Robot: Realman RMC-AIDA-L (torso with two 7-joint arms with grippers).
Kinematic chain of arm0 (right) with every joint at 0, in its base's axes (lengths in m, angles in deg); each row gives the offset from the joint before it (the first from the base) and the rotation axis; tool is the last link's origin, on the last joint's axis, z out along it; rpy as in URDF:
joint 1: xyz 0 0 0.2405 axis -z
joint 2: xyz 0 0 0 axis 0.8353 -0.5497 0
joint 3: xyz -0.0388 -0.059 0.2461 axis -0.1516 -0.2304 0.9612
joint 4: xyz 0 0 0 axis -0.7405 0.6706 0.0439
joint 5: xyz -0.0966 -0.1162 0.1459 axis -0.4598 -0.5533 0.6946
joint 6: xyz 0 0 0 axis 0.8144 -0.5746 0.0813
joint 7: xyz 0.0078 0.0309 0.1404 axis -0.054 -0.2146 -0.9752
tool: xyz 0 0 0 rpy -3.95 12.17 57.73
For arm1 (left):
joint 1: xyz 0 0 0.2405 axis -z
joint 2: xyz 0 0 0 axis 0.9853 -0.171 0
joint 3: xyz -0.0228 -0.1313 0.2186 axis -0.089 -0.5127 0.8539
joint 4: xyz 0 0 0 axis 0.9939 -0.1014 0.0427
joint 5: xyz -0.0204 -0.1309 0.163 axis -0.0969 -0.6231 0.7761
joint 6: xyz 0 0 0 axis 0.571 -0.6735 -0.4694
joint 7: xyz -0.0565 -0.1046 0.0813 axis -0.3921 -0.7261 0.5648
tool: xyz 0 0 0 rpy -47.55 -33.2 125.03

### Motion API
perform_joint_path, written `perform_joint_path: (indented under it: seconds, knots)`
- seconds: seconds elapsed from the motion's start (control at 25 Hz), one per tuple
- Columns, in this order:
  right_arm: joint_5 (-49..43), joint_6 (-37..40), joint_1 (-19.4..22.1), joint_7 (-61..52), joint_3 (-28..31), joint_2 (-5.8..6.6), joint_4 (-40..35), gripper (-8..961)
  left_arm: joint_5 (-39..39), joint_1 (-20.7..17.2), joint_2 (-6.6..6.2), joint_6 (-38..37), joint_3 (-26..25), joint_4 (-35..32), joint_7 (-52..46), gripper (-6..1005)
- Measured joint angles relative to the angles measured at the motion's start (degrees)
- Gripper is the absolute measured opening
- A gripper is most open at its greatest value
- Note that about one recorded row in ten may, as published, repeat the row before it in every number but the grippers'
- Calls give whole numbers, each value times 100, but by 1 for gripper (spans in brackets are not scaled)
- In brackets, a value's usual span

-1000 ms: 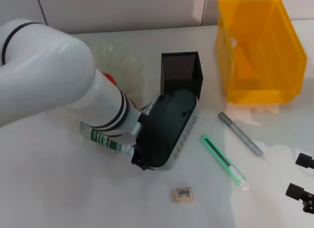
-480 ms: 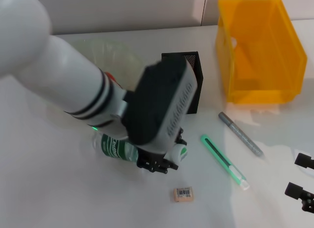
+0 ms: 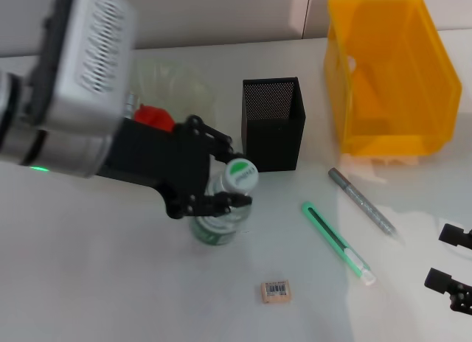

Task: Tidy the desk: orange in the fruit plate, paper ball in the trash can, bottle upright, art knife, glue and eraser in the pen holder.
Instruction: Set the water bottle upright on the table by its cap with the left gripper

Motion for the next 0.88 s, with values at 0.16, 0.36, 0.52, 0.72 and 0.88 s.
perform_joint_path:
  seconds: [0.16,0.36,0.52,0.72,0.88]
  knots:
    - [0,29,-63,-57,-1,0,7,848,-721,-429,-1,-349,-911,40,23,459]
    - [0,43,-127,-66,-35,0,9,848,-1172,-896,-5,-575,-1441,191,28,465]
    - [1,46,-184,-66,-52,0,55,847,-1485,-1191,-12,-668,-1683,261,38,469]
    - [1,35,-262,-67,-70,0,86,847,-1636,-1526,-8,-666,-1996,369,37,474]
    - [1,21,-289,-66,-80,0,123,846,-1642,-1521,-12,-637,-2214,621,57,479]
